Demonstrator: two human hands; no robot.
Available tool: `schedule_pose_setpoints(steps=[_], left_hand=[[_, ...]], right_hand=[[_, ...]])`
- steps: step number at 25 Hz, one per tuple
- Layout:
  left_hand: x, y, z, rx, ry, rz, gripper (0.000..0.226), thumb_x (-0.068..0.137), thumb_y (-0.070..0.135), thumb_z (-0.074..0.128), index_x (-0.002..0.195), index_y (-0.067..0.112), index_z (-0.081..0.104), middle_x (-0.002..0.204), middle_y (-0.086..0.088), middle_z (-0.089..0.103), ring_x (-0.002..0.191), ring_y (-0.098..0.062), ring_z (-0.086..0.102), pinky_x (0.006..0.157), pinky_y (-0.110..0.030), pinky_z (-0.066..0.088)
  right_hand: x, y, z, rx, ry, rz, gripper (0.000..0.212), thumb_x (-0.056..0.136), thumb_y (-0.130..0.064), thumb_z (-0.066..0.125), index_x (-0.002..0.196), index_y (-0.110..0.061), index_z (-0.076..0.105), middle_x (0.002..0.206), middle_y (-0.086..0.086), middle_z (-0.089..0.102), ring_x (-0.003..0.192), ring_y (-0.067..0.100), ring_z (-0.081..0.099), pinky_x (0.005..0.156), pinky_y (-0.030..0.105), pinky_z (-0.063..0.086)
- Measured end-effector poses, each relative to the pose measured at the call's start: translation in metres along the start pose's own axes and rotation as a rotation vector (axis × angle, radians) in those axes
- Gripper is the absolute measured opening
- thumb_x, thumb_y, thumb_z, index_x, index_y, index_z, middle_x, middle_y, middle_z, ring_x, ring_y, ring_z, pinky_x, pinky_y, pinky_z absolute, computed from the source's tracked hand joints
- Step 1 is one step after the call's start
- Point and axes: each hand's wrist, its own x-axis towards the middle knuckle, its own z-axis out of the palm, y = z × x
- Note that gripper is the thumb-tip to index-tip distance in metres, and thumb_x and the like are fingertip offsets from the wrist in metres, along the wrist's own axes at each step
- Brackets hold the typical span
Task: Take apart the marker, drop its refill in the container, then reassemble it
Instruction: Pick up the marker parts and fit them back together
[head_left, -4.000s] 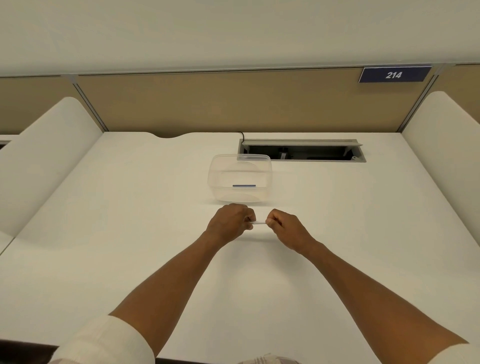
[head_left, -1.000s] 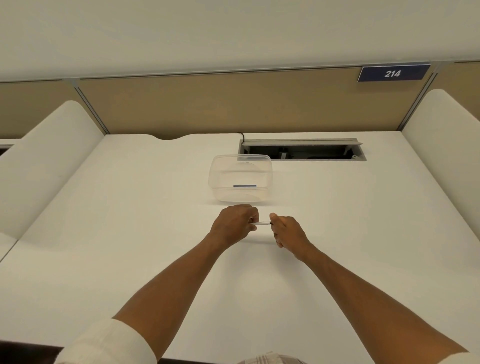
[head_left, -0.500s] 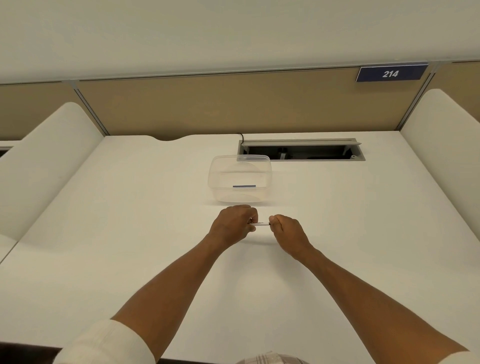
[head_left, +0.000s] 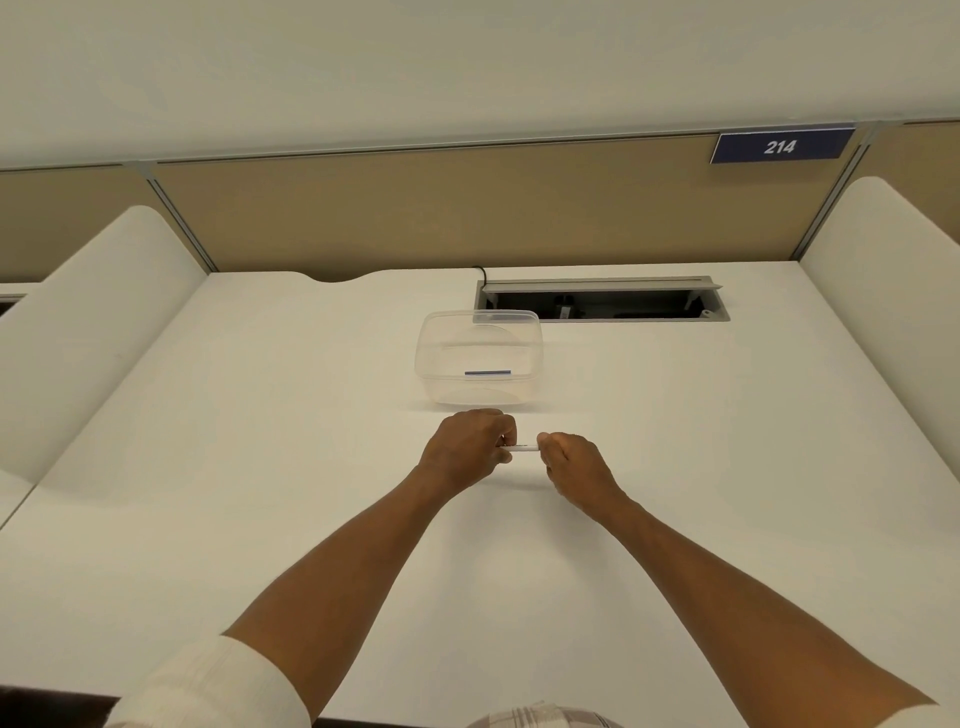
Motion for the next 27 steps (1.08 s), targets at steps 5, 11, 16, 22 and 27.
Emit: schedule_pose_setpoints(steps=[5,11,16,22,27], left_hand=[[0.0013,-0.0016,-0.0001,0.0,-0.002,-0.013,0.013,0.08,0.021,0.075,0.089,0.021,0.065,0.089,0.005,0.067,0.082,-0.02,0.06,0.065,-0.031,0.044],[0.0011,-0.0027,0.0019,0.014,-0.008,-0.019,0.013,0.08,0.021,0.074,0.089,0.022,0.065,0.089,0.005,0.067,0.082,-0.019,0.06,0.065,-0.03,0.043],[0.0022,-0.002,0.001,0.02,-0.004,-0.001,0.013,0.079,0.021,0.075,0.087,0.022,0.065,0.088,0.006,0.067,0.08,-0.02,0.06,0.062,-0.029,0.041],[0.001,-0.0055,0.003,0.034,-0.013,-0.02,0.013,0.08,0.022,0.074,0.09,0.023,0.066,0.09,0.006,0.067,0.082,-0.019,0.06,0.066,-0.031,0.044],[-0.0003,-0.0027,0.0051,0.044,-0.023,0.012,0.011,0.081,0.022,0.073,0.089,0.022,0.066,0.09,0.006,0.067,0.081,-0.018,0.06,0.064,-0.03,0.041]], right_hand=[[-0.0027,-0.0035,-0.0027,0.133,-0.018,0.044,0.041,0.103,-0.035,0.042,0.073,-0.008,0.05,0.059,0.004,0.052,0.047,0.019,0.046,0.053,0.026,0.043],[-0.002,0.0013,0.0054,0.091,0.005,0.039,0.035,0.098,-0.036,0.042,0.067,-0.018,0.045,0.06,-0.002,0.049,0.056,0.022,0.044,0.058,0.036,0.04],[-0.0039,-0.007,0.0015,0.222,-0.072,0.187,0.035,0.096,-0.031,0.042,0.066,-0.011,0.045,0.05,0.006,0.047,0.043,0.022,0.046,0.051,0.029,0.035],[-0.0069,-0.0048,0.0,0.306,-0.1,0.124,0.02,0.097,-0.019,0.046,0.086,-0.006,0.057,0.067,0.004,0.061,0.052,0.019,0.054,0.044,0.027,0.041],[-0.0072,0.0001,0.0043,0.016,0.011,0.022,0.036,0.101,-0.022,0.043,0.067,-0.015,0.054,0.056,-0.007,0.052,0.052,0.012,0.045,0.059,0.029,0.039]])
